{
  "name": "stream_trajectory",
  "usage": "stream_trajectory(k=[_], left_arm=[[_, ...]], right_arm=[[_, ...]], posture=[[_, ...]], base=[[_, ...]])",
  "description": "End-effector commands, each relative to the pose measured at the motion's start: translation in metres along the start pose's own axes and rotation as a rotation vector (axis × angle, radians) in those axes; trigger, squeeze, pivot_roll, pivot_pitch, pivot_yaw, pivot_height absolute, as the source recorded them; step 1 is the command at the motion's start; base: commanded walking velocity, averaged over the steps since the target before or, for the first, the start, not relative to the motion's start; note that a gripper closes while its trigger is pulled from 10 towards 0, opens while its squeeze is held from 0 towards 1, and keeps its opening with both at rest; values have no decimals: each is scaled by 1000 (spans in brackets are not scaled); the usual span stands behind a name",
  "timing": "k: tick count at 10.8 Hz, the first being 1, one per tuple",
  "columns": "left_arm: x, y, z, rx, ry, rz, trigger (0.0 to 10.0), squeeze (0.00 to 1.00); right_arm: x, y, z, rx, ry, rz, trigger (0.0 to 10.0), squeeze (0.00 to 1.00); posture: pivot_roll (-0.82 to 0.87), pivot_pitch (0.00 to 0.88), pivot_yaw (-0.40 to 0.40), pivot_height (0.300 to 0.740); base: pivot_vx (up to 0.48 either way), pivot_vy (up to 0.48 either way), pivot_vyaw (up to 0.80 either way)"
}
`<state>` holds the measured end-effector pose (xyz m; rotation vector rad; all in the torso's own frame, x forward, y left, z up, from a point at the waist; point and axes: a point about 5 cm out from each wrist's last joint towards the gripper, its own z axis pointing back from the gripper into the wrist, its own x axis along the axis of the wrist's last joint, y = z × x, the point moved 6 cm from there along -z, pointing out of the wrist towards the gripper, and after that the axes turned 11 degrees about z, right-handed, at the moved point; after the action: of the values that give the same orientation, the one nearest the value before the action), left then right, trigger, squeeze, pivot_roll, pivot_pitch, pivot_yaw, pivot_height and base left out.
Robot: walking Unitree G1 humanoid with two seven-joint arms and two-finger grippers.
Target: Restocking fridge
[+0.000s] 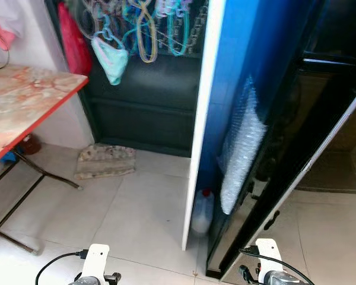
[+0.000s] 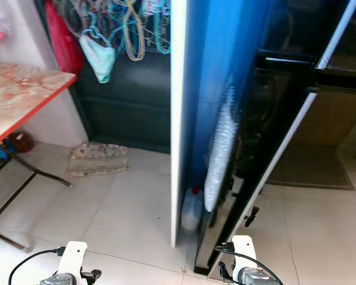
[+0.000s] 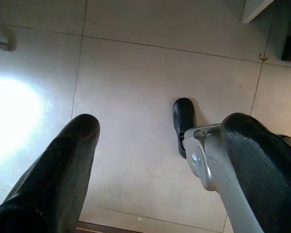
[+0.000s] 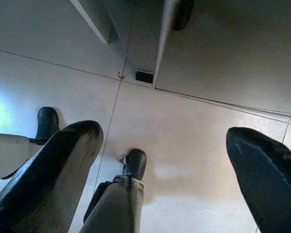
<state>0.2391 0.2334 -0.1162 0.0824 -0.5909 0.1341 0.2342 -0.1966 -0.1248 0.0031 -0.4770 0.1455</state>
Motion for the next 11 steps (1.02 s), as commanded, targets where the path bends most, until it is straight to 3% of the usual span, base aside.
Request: stream_trajectory(k=[1, 11], left_arm=[[-4, 0, 0, -3, 16, 5, 10000, 0], [-7, 1, 0, -4, 19, -3, 10000, 0]], right_arm=[[-4, -1, 0, -3, 13, -18, 10000, 0], [-7, 0, 0, -1, 18, -22, 10000, 0]], posture=[[97, 0, -58, 740], [95, 0, -54, 740]], base=[[0, 307, 0], [0, 311, 0]])
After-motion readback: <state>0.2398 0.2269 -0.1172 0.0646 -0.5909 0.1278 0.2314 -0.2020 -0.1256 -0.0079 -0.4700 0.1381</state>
